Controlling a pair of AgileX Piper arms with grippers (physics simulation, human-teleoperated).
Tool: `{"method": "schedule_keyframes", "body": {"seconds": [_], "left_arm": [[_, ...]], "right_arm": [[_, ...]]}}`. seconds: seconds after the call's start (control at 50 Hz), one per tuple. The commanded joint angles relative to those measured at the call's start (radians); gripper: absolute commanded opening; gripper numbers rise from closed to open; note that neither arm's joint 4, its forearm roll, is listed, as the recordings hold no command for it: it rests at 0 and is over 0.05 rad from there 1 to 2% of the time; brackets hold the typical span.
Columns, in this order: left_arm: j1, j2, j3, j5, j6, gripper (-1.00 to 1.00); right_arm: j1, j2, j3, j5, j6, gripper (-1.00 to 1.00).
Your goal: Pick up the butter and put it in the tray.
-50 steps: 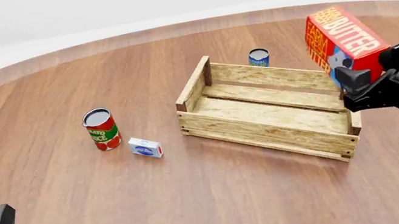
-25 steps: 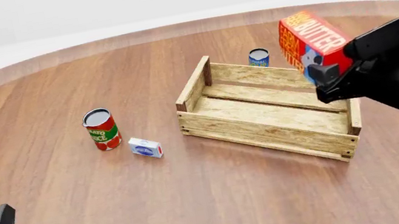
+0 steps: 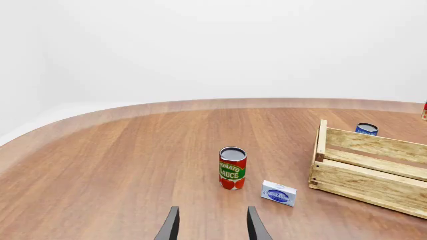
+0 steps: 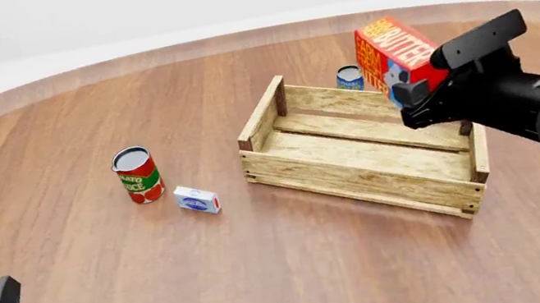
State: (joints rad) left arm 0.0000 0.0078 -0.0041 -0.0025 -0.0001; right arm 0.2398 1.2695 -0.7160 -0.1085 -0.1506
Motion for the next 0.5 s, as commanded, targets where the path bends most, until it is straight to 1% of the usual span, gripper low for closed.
{"method": "schedule_keyframes", "body": {"seconds": [0.02,0.24,0.5], "left_arm": [[0.000,0.000,0.000,0.000,0.000,1.00],[0.000,0.000,0.000,0.000,0.000,1.00],[0.000,0.000,0.000,0.000,0.000,1.00]], "right_arm": [[-0.001,0.058,-0.063,-0.009,0.014,-1.00],[0.011,0.186,-0.136,-0.041,0.024,-1.00],[0.011,0.259,-0.176,-0.054,0.026,-1.00]]}}
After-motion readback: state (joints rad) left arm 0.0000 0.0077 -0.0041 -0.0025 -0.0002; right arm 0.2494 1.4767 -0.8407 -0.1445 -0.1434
